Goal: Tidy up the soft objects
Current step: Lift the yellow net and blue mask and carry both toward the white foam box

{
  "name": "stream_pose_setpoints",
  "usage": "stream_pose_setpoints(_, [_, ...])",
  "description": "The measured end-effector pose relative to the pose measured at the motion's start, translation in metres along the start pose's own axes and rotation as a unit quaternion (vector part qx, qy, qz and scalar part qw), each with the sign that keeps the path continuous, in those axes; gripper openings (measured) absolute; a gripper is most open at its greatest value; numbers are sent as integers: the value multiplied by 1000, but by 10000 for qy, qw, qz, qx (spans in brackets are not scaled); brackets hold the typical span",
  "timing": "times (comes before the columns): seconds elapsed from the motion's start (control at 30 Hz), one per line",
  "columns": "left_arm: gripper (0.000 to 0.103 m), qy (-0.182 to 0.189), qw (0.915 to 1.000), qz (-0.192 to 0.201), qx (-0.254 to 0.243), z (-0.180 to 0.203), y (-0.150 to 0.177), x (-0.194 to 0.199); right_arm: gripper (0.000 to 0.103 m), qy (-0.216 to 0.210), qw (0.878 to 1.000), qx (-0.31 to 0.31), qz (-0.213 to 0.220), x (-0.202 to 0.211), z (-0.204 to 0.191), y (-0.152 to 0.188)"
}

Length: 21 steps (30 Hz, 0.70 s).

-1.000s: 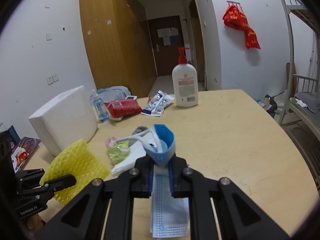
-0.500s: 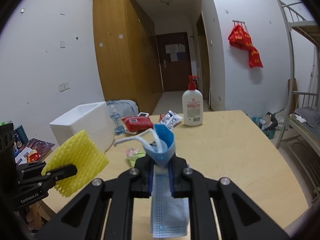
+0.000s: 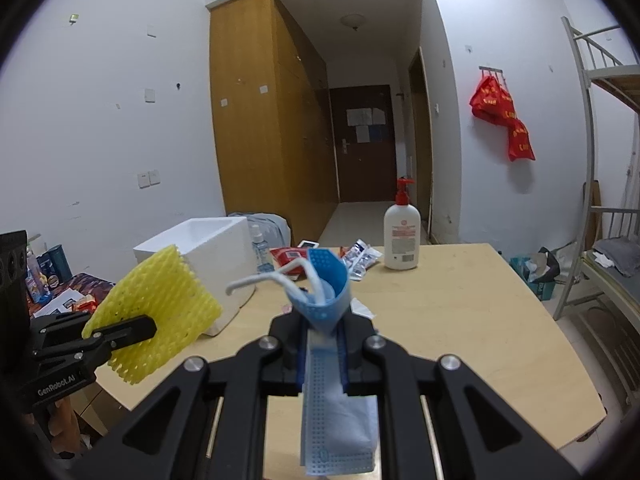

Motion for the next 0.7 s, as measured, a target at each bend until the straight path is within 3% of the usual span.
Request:
stream_pose_setpoints(0.33, [10, -238, 9996, 79, 142, -16, 4, 16, 16, -192, 9997, 126, 9, -5, -14, -2])
stream_pose_setpoints(0.7, [10, -1056, 9929, 115, 528, -63, 14, 45, 16, -943, 9944, 482, -64, -29, -67, -5])
Point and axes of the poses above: each gripper's, at about its wrist camera, not at the fingertips, and x roughly against the way its jaws point, z to its right, y to its underside, the point moved 6 cm from there along -x, roughly the way its jaws point, and after that the axes turned 8 degrees about -z, right-handed, at the moved point
